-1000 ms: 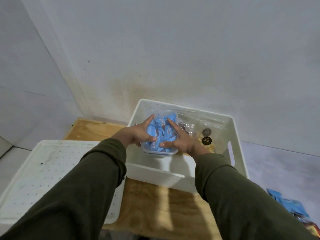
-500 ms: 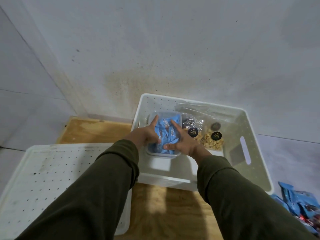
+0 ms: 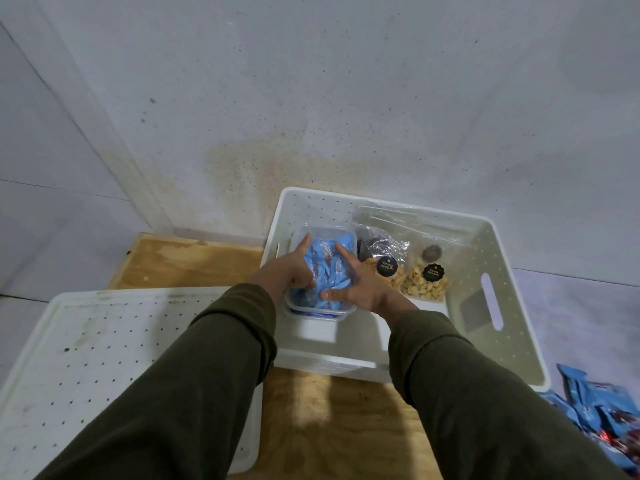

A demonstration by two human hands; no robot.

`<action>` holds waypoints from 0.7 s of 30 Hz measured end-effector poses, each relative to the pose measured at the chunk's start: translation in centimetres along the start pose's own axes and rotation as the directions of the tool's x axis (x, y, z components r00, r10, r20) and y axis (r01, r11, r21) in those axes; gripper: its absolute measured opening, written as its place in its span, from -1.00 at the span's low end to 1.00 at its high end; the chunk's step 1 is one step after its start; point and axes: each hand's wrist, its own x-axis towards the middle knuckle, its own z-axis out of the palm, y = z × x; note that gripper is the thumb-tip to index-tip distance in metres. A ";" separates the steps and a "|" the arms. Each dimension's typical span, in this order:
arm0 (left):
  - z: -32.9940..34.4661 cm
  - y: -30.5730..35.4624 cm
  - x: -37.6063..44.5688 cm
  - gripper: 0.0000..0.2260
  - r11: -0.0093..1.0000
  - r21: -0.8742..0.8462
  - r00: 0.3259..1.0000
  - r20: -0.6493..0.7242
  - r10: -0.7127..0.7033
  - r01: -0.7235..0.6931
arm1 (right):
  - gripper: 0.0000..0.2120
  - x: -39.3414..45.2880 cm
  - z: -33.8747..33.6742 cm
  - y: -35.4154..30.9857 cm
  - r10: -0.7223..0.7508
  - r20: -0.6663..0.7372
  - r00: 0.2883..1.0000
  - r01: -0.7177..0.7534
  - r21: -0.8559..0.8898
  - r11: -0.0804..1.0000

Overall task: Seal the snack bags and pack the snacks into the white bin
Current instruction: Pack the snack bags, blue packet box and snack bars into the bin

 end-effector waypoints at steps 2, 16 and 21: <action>0.2 0.0 -0.2 -0.10 1.000 -0.015 1.000 -0.016 0.012 -0.012 | -0.03 0.1 0.0 0.0 0.012 0.007 1.000 -0.012 0.013 1.000; -0.1 0.4 -0.6 -0.22 0.988 -0.139 0.996 -0.066 0.065 -0.074 | -0.01 0.6 0.2 0.4 0.046 -0.033 0.998 -0.043 0.079 0.996; -0.6 1.1 -1.8 -0.25 0.987 -0.111 0.985 -0.137 0.101 -0.116 | 0.06 -0.6 -0.2 -1.7 0.041 -0.119 0.992 -0.028 0.114 0.993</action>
